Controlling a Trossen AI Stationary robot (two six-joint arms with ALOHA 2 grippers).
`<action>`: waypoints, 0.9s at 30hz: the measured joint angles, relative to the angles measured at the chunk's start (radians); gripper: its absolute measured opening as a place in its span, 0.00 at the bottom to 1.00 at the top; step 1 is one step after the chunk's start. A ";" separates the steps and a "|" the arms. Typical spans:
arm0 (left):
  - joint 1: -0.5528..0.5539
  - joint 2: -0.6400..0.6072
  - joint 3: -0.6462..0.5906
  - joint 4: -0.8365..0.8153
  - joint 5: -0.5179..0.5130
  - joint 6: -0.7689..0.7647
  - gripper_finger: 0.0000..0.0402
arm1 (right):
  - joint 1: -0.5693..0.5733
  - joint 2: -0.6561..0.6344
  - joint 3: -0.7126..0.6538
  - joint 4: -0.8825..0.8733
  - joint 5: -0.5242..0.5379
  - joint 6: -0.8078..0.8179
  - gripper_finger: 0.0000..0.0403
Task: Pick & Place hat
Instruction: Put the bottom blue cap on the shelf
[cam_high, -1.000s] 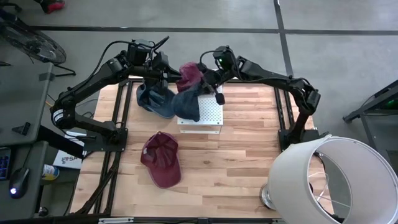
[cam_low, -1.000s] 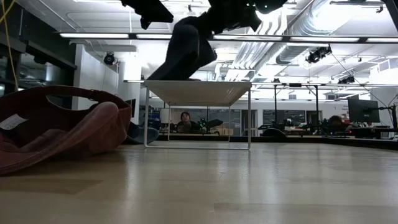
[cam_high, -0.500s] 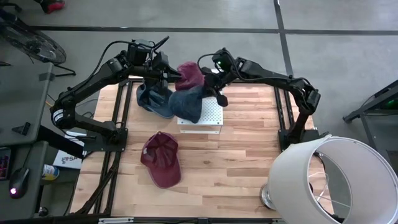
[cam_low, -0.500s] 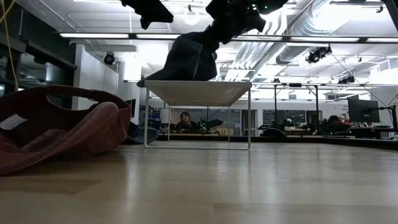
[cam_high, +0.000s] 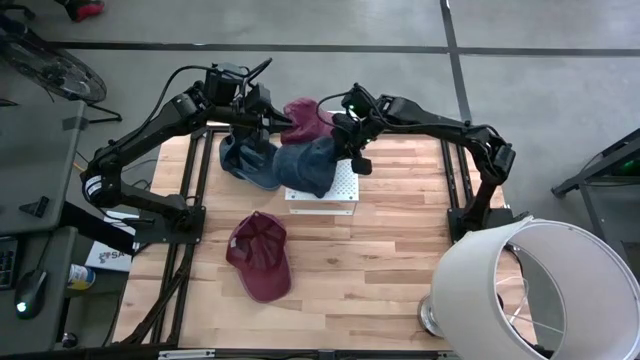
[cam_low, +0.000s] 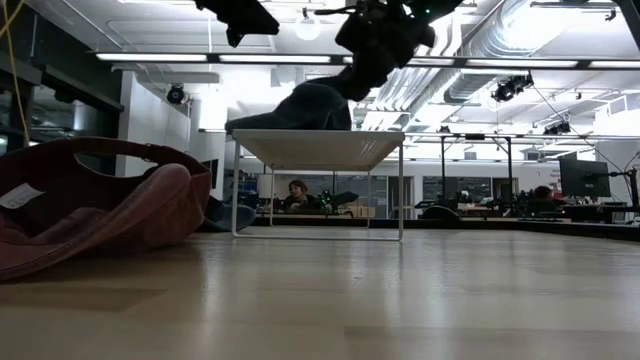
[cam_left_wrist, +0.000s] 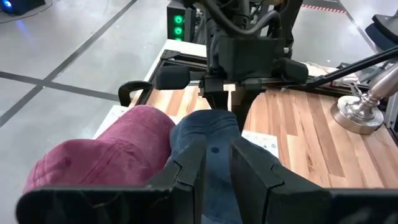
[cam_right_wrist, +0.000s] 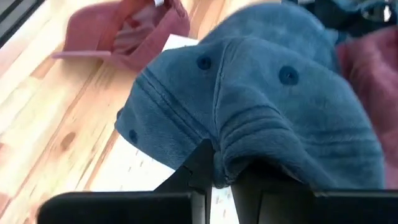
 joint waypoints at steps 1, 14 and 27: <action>0.000 0.000 0.000 0.000 0.002 0.000 0.17 | 0.000 0.000 0.000 -0.012 0.004 0.000 0.08; 0.000 0.000 0.000 0.000 0.009 0.000 0.17 | -0.005 -0.049 0.000 -0.126 0.110 0.000 0.08; 0.000 0.000 0.000 0.000 0.009 0.000 0.17 | -0.005 -0.065 0.000 -0.133 0.109 0.007 0.12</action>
